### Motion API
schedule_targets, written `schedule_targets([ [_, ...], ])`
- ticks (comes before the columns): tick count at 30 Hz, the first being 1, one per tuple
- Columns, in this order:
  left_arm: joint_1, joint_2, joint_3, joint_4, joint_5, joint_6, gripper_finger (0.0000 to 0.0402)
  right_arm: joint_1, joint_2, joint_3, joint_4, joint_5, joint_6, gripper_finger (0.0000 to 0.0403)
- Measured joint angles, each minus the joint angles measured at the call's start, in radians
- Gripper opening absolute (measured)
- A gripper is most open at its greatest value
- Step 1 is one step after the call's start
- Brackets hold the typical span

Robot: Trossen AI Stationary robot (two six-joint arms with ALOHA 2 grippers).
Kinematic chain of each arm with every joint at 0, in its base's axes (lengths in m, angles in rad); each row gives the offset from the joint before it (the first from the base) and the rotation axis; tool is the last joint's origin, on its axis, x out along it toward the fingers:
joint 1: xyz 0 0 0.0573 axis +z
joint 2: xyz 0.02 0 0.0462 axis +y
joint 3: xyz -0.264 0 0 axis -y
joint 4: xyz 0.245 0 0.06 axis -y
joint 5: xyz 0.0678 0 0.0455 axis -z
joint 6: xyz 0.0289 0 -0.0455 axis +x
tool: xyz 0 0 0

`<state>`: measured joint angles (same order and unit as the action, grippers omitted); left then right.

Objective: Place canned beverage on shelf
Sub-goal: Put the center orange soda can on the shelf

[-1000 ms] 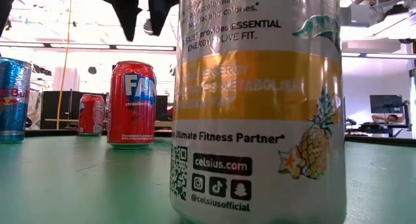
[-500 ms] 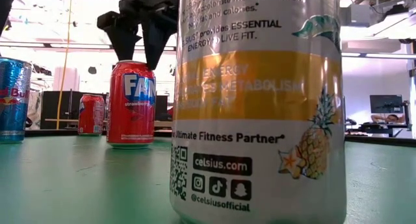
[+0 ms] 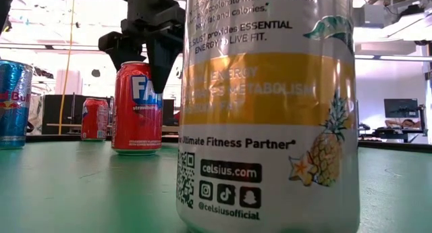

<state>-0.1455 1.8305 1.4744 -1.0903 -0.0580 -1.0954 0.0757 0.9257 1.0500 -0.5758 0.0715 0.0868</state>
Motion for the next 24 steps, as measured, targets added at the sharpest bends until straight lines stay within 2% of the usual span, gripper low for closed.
schedule_targets([
  [4,0.007,0.0,0.001,0.004,0.035,0.004,0.0317,0.0,0.0,0.0,0.0,0.004,-0.015,0.0275],
  [9,0.024,0.0,0.001,0.003,0.093,0.038,0.0283,-0.004,0.0,0.0,0.0,0.005,-0.02,0.0275],
  [12,0.042,-0.003,0.002,0.001,0.116,0.093,0.028,-0.021,0.0,0.0,0.0,0.005,-0.019,0.0275],
  [15,0.076,-0.005,0.034,-0.034,0.151,0.19,0.028,-0.039,0.0,0.0,0.0,0.006,-0.016,0.0275],
  [18,0.13,-0.007,0.123,-0.097,0.163,0.32,0.028,-0.054,0.0,0.0,0.0,0.007,-0.008,0.0275],
  [24,0.316,-0.008,0.351,-0.247,0.096,0.684,0.028,-0.068,0.013,0.0,0.045,0.009,0.025,0.0275],
])
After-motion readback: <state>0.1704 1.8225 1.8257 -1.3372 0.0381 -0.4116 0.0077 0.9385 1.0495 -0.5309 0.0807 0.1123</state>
